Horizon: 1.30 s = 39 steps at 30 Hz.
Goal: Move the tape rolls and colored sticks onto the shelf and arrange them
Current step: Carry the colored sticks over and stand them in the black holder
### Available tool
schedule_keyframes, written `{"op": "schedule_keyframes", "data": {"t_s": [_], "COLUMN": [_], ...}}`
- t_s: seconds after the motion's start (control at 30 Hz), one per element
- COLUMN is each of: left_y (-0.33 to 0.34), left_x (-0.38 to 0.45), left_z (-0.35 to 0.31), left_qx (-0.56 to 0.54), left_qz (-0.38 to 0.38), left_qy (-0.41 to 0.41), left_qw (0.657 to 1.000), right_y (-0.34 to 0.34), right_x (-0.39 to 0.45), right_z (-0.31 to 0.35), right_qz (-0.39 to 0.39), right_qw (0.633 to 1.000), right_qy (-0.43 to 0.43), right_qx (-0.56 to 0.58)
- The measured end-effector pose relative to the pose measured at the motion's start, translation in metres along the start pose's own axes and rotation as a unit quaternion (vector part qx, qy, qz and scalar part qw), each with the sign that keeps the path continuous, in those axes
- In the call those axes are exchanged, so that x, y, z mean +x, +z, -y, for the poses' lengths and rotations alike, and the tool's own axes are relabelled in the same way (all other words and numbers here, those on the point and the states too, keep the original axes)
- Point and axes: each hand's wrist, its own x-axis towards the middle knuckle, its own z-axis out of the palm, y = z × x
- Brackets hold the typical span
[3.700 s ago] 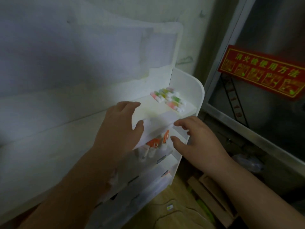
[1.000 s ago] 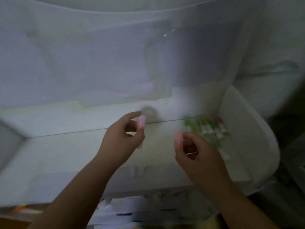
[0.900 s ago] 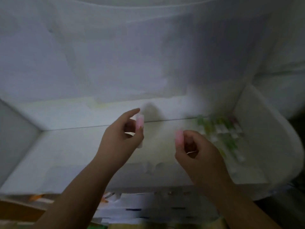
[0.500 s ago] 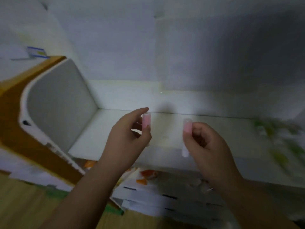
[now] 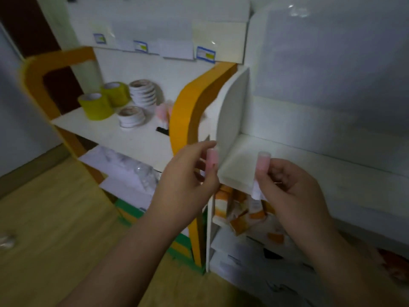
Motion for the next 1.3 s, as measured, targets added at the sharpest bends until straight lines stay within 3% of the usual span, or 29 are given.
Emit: {"op": "schedule_keyframes", "data": {"t_s": [0.17, 0.3, 0.6, 0.9, 1.13, 1.3], "left_y": [-0.063, -0.102, -0.147, -0.167, -0.177, -0.169], "left_x": [-0.016, -0.021, -0.016, 0.047, 0.108, 0.149], "left_z": [0.036, 0.058, 0.115, 0.179, 0.209, 0.230], "left_qx": [0.000, -0.002, 0.012, 0.025, 0.005, -0.023], "left_qz": [-0.033, -0.100, -0.167, -0.203, -0.194, -0.135], "left_qy": [-0.026, -0.037, -0.085, -0.087, -0.065, -0.061], "left_qw": [0.999, 0.994, 0.982, 0.975, 0.979, 0.989], "right_y": [0.059, 0.104, 0.197, 0.280, 0.316, 0.322], "right_x": [-0.005, -0.004, 0.031, 0.097, 0.141, 0.152], "right_z": [0.034, 0.059, 0.073, 0.067, 0.073, 0.067], "right_qz": [0.034, 0.069, 0.123, 0.052, 0.047, -0.003], "right_qw": [0.999, 0.996, 0.989, 0.979, 0.990, 0.992], "right_qy": [-0.028, -0.060, -0.064, -0.193, -0.081, -0.069], "right_qx": [0.009, 0.020, 0.061, 0.034, 0.104, 0.106]}}
